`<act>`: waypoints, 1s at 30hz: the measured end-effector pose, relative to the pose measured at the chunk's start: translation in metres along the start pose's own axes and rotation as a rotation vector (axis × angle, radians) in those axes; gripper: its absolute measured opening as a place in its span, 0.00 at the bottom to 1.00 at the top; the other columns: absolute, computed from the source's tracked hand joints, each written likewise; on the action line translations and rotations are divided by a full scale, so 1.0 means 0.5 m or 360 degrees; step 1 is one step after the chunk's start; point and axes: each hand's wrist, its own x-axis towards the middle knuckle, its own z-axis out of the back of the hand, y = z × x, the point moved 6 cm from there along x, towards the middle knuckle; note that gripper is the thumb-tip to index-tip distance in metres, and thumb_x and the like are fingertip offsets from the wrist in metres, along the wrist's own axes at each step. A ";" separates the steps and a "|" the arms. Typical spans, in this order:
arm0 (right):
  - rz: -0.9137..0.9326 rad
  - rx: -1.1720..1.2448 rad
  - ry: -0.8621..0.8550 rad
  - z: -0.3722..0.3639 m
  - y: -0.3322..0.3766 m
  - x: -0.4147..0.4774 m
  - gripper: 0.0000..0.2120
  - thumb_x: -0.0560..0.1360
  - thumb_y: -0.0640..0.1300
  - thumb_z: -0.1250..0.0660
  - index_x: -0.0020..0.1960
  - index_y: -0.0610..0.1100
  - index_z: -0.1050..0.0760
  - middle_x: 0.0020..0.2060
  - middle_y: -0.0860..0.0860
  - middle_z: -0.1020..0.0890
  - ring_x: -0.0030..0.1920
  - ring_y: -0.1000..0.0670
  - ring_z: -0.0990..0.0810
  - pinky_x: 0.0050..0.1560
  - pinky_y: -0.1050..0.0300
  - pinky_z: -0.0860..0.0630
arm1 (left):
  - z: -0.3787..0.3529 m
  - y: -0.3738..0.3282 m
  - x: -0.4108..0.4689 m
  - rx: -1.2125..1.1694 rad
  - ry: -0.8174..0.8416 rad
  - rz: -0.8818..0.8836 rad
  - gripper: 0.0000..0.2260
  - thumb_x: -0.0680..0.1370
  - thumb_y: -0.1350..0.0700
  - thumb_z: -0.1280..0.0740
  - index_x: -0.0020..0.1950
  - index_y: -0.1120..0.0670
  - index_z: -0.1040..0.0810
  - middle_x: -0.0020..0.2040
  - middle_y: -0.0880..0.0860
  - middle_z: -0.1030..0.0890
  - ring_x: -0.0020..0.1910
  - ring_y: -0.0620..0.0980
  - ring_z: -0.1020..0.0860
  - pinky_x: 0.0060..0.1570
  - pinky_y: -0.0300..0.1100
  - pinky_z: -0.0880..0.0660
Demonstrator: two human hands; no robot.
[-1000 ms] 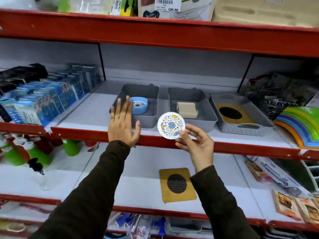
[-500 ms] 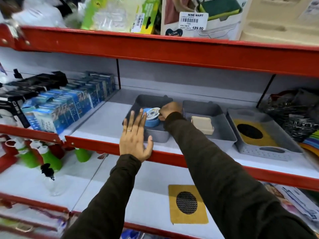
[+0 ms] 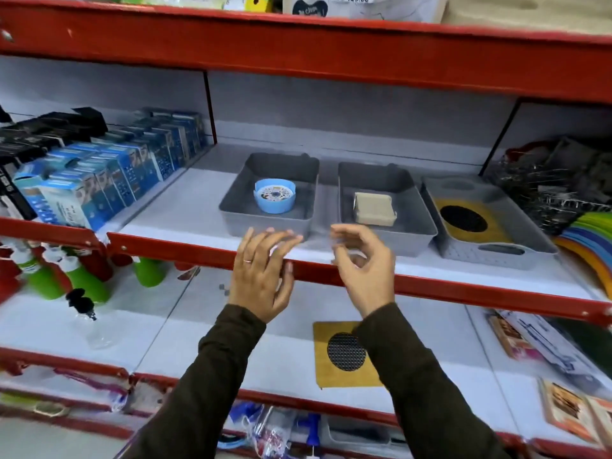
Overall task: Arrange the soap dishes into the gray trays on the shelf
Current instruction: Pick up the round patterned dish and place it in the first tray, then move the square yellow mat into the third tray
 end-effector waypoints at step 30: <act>-0.1757 -0.0242 -0.0033 0.262 -0.602 -0.336 0.19 0.64 0.25 0.30 0.45 0.46 0.21 0.48 0.40 0.16 0.48 0.38 0.17 0.44 0.44 0.17 | -0.308 -0.132 -0.491 -0.1226 0.1190 0.2636 0.12 0.73 0.70 0.30 0.55 0.61 0.18 0.51 0.60 0.17 0.46 0.58 0.19 0.40 0.44 0.18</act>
